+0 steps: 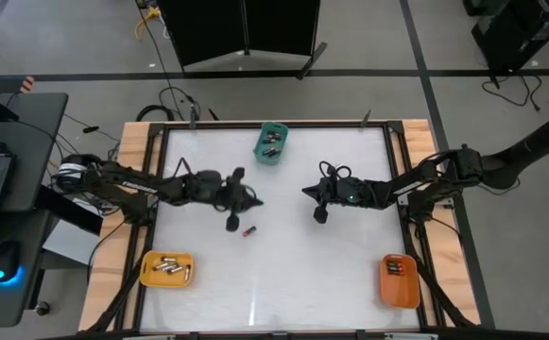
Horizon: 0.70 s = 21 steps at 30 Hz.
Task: Sort batteries
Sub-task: Put the silver battery into the yellow bin
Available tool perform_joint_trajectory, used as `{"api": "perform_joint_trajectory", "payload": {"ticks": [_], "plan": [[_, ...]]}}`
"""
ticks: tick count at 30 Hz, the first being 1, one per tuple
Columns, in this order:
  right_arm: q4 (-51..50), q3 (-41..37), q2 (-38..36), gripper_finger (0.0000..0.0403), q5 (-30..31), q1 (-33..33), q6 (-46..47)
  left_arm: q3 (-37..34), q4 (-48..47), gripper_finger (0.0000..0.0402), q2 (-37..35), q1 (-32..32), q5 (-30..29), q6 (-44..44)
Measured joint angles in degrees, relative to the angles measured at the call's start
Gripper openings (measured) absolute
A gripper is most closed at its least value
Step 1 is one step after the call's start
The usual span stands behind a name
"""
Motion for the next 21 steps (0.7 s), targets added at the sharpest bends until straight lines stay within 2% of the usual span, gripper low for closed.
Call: {"api": "perform_joint_trajectory", "payload": {"ticks": [3,6,10,13,15,18,21], "plan": [[-0.03,0.14,0.00,0.0011,0.00,0.50,-0.73,-0.05,-0.48,0.0007,0.08,-4.58,-1.91,1.76],[-1.56,1.58,0.00,0.0010,-0.59,1.23,-0.82,-0.05,-1.03,0.0008,0.90,-8.93,-6.51,2.71],[-11.41,5.92,0.00,0.0028,-0.57,1.73,-1.75,-0.05,-2.62,0.0008,2.38,-12.81,-14.03,2.62],[-26.34,11.50,0.00,0.0038,1.31,0.41,-4.57,-0.05,-3.85,0.0008,3.48,-14.58,-18.20,2.23],[-40.85,16.56,0.00,0.0042,1.95,-1.56,-7.60,-0.05,-3.89,0.0008,4.07,-15.30,-19.62,1.67],[-62.26,24.57,0.00,0.0048,2.16,-4.71,-12.26,-0.05,-4.05,0.0008,4.86,-15.75,-19.77,1.24],[-75.98,30.46,0.00,0.0063,3.84,-7.35,-18.04,-0.05,-4.01,0.0008,5.40,-15.96,-19.80,1.23]]}}
